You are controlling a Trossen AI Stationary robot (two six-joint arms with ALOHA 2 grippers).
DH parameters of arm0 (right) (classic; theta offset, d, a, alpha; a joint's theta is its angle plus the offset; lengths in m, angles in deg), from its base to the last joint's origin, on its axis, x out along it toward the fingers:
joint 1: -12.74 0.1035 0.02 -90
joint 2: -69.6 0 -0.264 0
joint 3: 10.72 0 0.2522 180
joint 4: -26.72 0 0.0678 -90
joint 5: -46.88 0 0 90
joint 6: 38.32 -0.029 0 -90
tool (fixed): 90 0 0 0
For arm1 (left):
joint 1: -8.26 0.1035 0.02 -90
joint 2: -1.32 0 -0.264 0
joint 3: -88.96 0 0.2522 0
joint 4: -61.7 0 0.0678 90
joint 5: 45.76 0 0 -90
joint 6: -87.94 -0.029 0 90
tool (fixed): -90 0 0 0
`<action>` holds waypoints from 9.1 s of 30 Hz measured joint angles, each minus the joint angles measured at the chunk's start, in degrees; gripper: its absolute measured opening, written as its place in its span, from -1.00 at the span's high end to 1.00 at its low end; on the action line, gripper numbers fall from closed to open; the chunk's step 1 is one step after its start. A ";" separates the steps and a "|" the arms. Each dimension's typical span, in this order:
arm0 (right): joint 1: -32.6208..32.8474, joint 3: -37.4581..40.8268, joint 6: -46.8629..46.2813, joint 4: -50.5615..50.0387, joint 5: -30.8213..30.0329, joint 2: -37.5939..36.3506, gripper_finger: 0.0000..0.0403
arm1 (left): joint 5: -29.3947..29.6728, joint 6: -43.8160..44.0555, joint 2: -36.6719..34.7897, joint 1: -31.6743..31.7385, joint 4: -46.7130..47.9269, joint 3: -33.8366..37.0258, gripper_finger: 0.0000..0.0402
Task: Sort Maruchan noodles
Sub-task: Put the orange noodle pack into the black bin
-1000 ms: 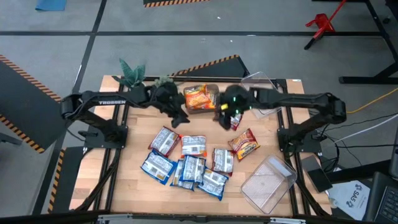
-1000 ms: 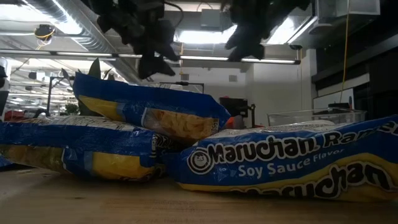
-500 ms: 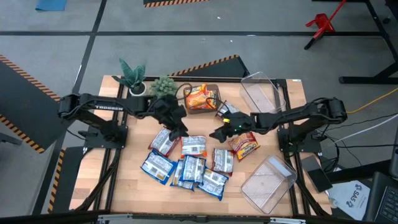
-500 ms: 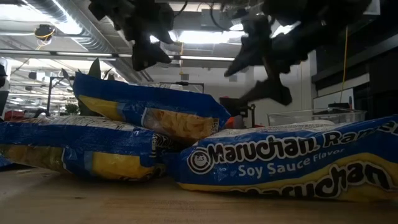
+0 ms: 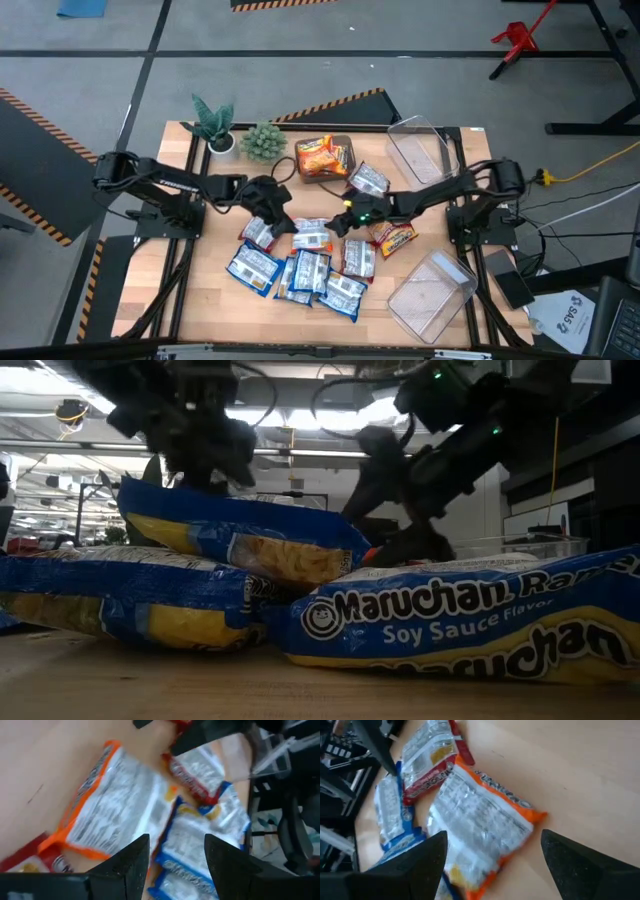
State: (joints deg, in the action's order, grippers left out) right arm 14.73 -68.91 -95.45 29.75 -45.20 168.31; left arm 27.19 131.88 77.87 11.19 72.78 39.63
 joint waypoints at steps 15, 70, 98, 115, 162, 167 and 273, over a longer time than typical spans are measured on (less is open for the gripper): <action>-0.08 -6.62 -2.96 5.94 8.17 12.02 -0.51 | 9.85 6.67 0.51 -5.18 -6.42 7.16 0.09; 17.47 -16.05 84.43 -19.89 -64.74 -13.50 0.98 | 18.52 46.06 -9.97 -0.79 -44.69 10.72 0.04; 20.92 -16.05 122.34 -4.20 -71.47 -14.03 0.97 | 17.83 59.48 -9.34 1.21 -44.65 10.57 0.03; 20.92 -16.05 126.86 0.19 -68.80 -13.98 0.98 | 13.31 71.35 2.37 2.46 -46.15 1.72 -0.43; 16.20 -16.05 131.49 10.01 -56.81 -13.98 0.97 | 30.48 80.48 3.58 -2.29 -56.84 1.48 -0.43; 16.32 -16.05 126.55 10.71 -53.10 -13.46 0.94 | 31.34 80.41 3.56 -2.29 -57.20 0.64 -0.43; 32.15 -16.01 77.92 -11.73 -87.91 -14.99 -0.33 | -3.64 21.01 27.98 29.49 -14.78 -28.27 -0.07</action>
State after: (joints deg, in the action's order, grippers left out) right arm 46.89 -84.92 -17.53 18.02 -133.11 153.32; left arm 23.54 152.89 105.85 40.67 57.99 11.36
